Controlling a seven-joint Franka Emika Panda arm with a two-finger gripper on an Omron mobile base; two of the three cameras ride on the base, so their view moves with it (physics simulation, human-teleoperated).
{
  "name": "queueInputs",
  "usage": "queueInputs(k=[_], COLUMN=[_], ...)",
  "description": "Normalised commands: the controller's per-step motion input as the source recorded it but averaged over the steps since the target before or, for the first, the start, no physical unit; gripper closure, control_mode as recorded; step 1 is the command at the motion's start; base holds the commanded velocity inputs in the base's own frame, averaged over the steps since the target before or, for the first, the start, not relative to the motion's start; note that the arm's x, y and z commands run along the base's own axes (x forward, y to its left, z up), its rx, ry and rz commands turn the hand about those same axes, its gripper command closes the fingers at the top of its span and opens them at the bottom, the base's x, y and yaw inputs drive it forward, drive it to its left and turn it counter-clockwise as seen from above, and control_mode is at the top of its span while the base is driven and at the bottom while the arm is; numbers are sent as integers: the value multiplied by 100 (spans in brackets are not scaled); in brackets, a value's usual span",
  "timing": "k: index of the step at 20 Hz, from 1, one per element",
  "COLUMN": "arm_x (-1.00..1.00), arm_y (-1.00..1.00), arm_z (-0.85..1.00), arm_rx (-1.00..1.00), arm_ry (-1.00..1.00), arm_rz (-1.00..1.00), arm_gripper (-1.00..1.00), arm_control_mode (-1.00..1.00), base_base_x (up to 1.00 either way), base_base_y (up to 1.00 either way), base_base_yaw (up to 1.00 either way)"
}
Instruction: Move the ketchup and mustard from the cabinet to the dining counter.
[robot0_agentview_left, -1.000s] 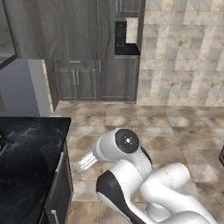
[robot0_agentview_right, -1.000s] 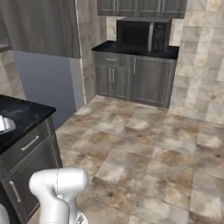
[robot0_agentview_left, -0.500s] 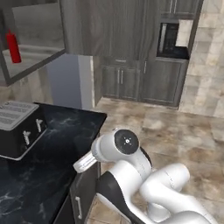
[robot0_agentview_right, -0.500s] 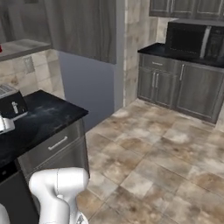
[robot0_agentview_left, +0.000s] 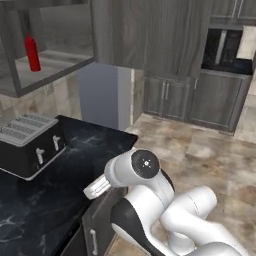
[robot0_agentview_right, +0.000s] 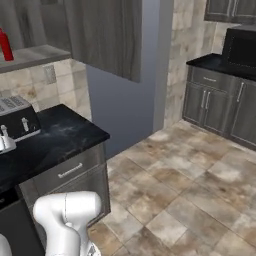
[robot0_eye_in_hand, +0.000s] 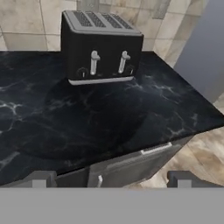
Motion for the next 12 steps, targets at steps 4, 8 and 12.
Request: queueInputs(k=[4,8,12], arm_x=[0,0,0], arm_y=[0,0,0], arm_z=[0,0,0], arm_rx=[0,0,0], arm_ry=[0,0,0], arm_rz=[0,0,0], arm_gripper=[-100,-100,-100], arm_control_mode=[100,100,100], base_base_x=[63,69,69], base_base_y=[-6,-7,-1], base_base_yaw=[34,33,29])
